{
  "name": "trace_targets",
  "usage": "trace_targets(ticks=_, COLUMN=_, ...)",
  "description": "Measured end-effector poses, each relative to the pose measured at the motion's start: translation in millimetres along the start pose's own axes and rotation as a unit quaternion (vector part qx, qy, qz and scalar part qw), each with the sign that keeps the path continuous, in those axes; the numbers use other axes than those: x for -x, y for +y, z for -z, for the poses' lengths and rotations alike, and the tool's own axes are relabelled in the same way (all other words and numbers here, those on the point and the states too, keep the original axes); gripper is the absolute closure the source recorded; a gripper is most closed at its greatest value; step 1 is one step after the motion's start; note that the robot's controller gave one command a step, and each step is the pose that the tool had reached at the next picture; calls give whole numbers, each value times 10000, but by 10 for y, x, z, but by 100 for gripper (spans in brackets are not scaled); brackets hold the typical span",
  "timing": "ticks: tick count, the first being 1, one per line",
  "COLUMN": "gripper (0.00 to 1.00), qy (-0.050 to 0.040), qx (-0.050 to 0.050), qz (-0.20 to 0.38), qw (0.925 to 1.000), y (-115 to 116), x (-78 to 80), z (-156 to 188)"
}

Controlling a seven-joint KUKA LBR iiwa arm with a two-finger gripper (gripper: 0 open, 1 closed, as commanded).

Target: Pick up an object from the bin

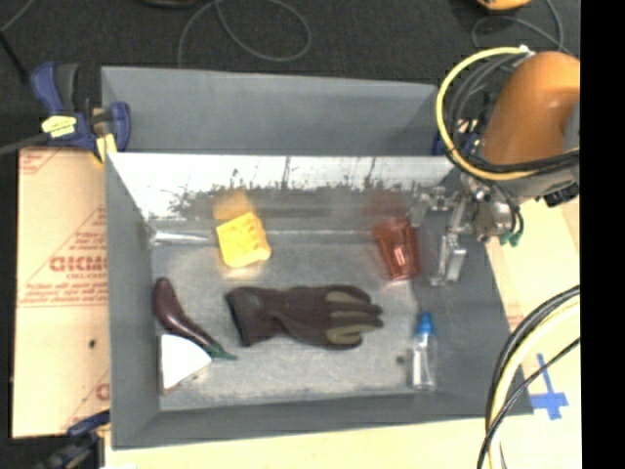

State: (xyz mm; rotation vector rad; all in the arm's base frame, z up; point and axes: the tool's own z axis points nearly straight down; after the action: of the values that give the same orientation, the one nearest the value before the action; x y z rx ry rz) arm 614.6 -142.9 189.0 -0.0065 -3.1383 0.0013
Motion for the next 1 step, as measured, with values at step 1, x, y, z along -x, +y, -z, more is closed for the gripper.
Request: trace_targets(ticks=1, gripper=0, qy=-40, qx=-8, qz=16, qw=10000, y=6, x=14, z=53)
